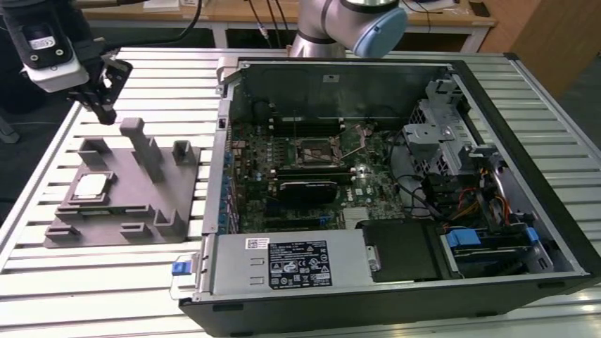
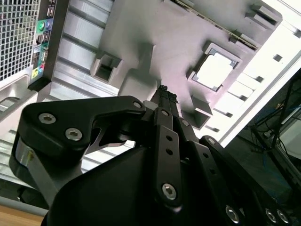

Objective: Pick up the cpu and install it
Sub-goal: 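Reach for the cpu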

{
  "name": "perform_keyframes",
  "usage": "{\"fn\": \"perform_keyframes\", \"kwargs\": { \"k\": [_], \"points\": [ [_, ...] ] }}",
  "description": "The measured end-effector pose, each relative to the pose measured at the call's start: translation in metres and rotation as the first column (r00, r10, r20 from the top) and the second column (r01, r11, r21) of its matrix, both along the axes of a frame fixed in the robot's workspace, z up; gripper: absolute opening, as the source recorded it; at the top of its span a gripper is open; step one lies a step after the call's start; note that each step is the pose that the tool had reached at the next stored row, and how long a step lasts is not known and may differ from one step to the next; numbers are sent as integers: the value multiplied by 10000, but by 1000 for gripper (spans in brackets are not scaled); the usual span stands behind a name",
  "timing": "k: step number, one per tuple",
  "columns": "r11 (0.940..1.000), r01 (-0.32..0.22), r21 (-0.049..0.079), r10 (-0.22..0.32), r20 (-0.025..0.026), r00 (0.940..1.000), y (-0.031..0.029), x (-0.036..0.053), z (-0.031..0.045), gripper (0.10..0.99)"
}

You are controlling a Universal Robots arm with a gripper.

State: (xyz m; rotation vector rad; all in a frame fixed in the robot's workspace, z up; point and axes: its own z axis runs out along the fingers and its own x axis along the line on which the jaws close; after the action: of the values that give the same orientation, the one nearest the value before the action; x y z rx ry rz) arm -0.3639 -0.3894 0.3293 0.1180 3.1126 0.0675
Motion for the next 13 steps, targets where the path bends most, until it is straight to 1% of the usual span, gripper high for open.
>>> {"fn": "perform_keyframes", "kwargs": {
  "k": [6, 13],
  "points": [
    [10000, 0, 0, 0, 1, 10000, 3, -107, -51, 106],
    [10000, 0, 0, 0, 1, 10000, 3, -205, -146, 106]
  ]
}}
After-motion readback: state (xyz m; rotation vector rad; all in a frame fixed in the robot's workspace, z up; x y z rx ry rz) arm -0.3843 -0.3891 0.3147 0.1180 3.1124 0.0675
